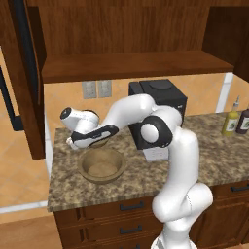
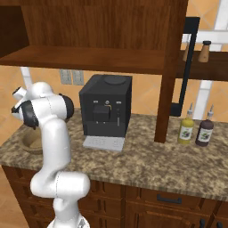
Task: Pick up the bowls on the counter and stack them on top of one another in the open cabinet. Place the smaller bowl on top of the larger bowl.
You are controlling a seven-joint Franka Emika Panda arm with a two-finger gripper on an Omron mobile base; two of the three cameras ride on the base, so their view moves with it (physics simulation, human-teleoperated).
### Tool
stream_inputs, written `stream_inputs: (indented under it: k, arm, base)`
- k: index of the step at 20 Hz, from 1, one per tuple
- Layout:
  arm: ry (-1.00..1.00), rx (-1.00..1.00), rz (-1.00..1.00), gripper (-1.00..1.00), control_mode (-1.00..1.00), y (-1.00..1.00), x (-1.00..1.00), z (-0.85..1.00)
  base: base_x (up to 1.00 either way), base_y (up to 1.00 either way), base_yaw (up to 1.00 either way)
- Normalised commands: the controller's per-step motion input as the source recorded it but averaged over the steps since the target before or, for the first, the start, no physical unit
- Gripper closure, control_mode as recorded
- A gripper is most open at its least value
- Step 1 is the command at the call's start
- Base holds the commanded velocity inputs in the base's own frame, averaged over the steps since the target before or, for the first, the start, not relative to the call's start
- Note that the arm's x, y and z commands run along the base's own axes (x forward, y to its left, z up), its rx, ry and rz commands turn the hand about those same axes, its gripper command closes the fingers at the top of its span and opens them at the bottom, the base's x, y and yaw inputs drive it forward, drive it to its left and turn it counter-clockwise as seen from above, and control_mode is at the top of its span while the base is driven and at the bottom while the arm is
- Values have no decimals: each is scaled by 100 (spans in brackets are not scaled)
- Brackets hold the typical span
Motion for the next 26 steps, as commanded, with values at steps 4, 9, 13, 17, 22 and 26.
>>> stream_inputs:
  k: [4,9,13,17,22,26]
  arm:
    - [0,0,0,-100,-100,6,45,-19]
    - [0,0,0,-100,-100,4,39,-24]
    - [0,0,0,-100,-100,0,11,-41]
    - [0,0,0,100,-100,0,2,-21]
    - [0,0,0,100,-100,-2,0,0]
    - [-4,0,0,100,-100,-5,0,3]
  base:
    - [0,0,0]
    - [0,0,0]
    - [0,0,0]
    - [0,0,0]
    - [0,0,0]
    - [0,0,0]
